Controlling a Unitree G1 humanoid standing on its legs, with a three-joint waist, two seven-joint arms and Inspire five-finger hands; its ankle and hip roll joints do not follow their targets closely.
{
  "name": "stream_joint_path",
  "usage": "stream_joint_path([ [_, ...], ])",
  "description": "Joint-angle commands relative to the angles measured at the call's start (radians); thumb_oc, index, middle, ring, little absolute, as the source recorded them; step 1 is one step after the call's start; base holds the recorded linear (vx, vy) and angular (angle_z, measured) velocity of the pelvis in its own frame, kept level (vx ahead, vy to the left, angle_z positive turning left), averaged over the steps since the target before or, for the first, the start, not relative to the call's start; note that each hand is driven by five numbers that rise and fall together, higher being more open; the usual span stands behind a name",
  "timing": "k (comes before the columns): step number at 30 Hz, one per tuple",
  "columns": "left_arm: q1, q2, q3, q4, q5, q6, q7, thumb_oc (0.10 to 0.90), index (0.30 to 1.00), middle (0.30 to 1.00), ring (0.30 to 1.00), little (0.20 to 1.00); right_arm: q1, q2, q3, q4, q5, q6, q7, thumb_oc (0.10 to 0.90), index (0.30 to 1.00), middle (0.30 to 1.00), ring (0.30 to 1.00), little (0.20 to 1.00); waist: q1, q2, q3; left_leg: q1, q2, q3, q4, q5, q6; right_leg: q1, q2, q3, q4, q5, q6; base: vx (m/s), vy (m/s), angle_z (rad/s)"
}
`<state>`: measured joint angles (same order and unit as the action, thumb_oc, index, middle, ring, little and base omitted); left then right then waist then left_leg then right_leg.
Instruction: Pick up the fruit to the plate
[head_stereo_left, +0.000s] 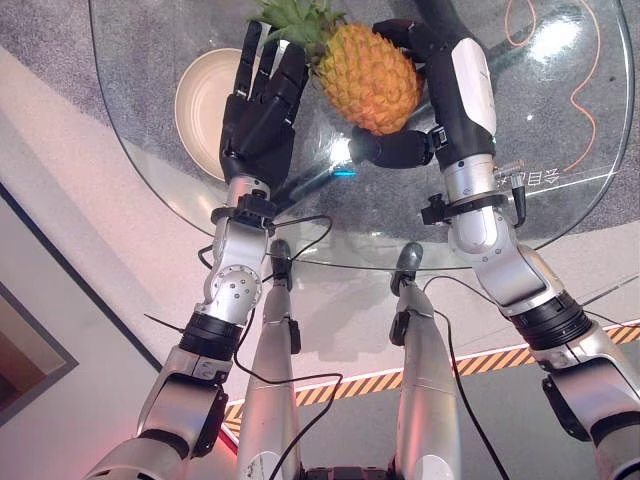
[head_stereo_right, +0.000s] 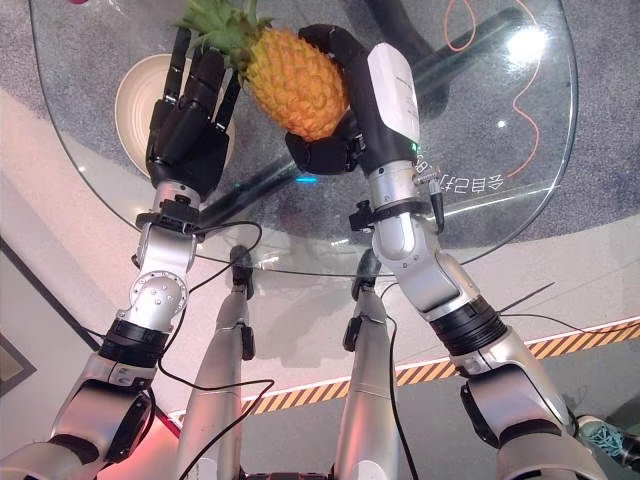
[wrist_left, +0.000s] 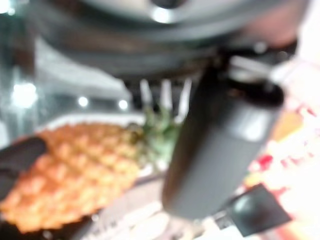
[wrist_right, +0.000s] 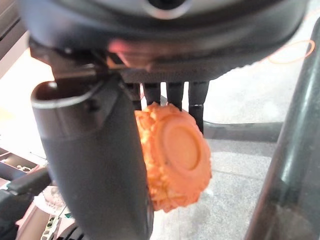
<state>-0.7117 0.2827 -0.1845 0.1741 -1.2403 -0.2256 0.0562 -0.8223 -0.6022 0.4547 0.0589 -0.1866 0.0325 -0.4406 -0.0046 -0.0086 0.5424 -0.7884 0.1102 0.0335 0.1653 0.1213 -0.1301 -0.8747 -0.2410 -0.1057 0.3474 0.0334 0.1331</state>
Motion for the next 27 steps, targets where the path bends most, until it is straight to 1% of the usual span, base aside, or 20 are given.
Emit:
stream_joint_path([
  [1, -0.104, -0.002, -0.026, -0.149, 0.056, -0.035, -0.028, 0.8, 0.9, 0.9, 0.9, 0.9, -0.142, 0.013, 0.035, -0.28, -0.066, -0.195, -0.028, 0.1, 0.3, 0.3, 0.3, 0.2, -0.01, -0.002, -0.022, -0.022, -0.036, 0.028, 0.07, -0.051, 0.022, 0.068, 0.028, -0.061, -0.131, 0.064, 0.024, 0.0, 0.0, 0.0],
  [13, -0.107, -0.016, -0.019, -0.146, 0.049, -0.047, 0.016, 0.8, 0.9, 0.9, 0.9, 0.9, -0.152, 0.029, 0.039, -0.289, -0.092, -0.212, -0.031, 0.1, 0.3, 0.3, 0.3, 0.2, -0.008, -0.001, -0.022, -0.021, -0.035, 0.029, 0.065, -0.048, 0.02, 0.07, 0.027, -0.063, -0.134, 0.064, 0.024, 0.0, 0.0, 0.0],
  [18, -0.113, -0.015, -0.014, -0.143, 0.049, -0.054, 0.025, 0.8, 0.9, 0.9, 0.9, 0.9, -0.167, 0.021, 0.047, -0.293, -0.086, -0.212, -0.022, 0.1, 0.3, 0.3, 0.3, 0.2, -0.008, -0.001, -0.022, -0.027, -0.035, 0.029, 0.059, -0.037, 0.021, 0.065, 0.026, -0.065, -0.138, 0.072, 0.023, 0.0, 0.0, 0.0],
  [19, -0.11, -0.016, -0.015, -0.143, 0.053, -0.056, 0.03, 0.8, 0.9, 0.9, 0.9, 0.9, -0.165, 0.02, 0.051, -0.293, -0.086, -0.213, -0.02, 0.1, 0.3, 0.3, 0.3, 0.2, -0.007, -0.001, -0.022, -0.016, -0.033, 0.031, 0.057, -0.044, 0.019, 0.077, 0.027, -0.065, -0.139, 0.064, 0.023, 0.0, 0.0, 0.0],
  [20, -0.116, -0.014, -0.015, -0.144, 0.053, -0.056, 0.032, 0.8, 0.9, 0.9, 0.9, 0.9, -0.172, 0.018, 0.052, -0.293, -0.086, -0.212, -0.019, 0.1, 0.3, 0.3, 0.3, 0.2, -0.008, -0.001, -0.022, -0.025, -0.034, 0.031, 0.055, -0.035, 0.02, 0.069, 0.026, -0.066, -0.143, 0.072, 0.022, 0.0, 0.0, 0.0],
  [21, -0.112, -0.014, -0.016, -0.142, 0.052, -0.055, 0.032, 0.8, 0.9, 0.9, 0.9, 0.9, -0.17, 0.017, 0.056, -0.292, -0.083, -0.212, -0.017, 0.1, 0.3, 0.3, 0.3, 0.2, -0.006, -0.001, -0.022, -0.016, -0.033, 0.032, 0.056, -0.043, 0.019, 0.077, 0.027, -0.066, -0.141, 0.065, 0.023, 0.0, 0.0, 0.0],
  [25, -0.121, -0.009, -0.019, -0.146, 0.045, -0.053, 0.027, 0.8, 0.9, 0.9, 0.9, 0.9, -0.178, 0.009, 0.065, -0.289, -0.07, -0.22, -0.004, 0.1, 0.3, 0.3, 0.3, 0.2, -0.007, -0.002, -0.022, -0.027, -0.035, 0.03, 0.057, -0.034, 0.019, 0.067, 0.025, -0.067, -0.141, 0.074, 0.023, 0.0, 0.0, 0.0],
  [27, -0.116, -0.01, -0.021, -0.147, 0.039, -0.057, 0.018, 0.8, 0.9, 0.9, 0.9, 0.9, -0.174, 0.008, 0.072, -0.288, -0.069, -0.221, 0.005, 0.1, 0.3, 0.3, 0.3, 0.2, -0.006, -0.002, -0.022, -0.018, -0.033, 0.031, 0.056, -0.041, 0.018, 0.075, 0.025, -0.068, -0.142, 0.068, 0.025, 0.0, 0.0, 0.0],
])
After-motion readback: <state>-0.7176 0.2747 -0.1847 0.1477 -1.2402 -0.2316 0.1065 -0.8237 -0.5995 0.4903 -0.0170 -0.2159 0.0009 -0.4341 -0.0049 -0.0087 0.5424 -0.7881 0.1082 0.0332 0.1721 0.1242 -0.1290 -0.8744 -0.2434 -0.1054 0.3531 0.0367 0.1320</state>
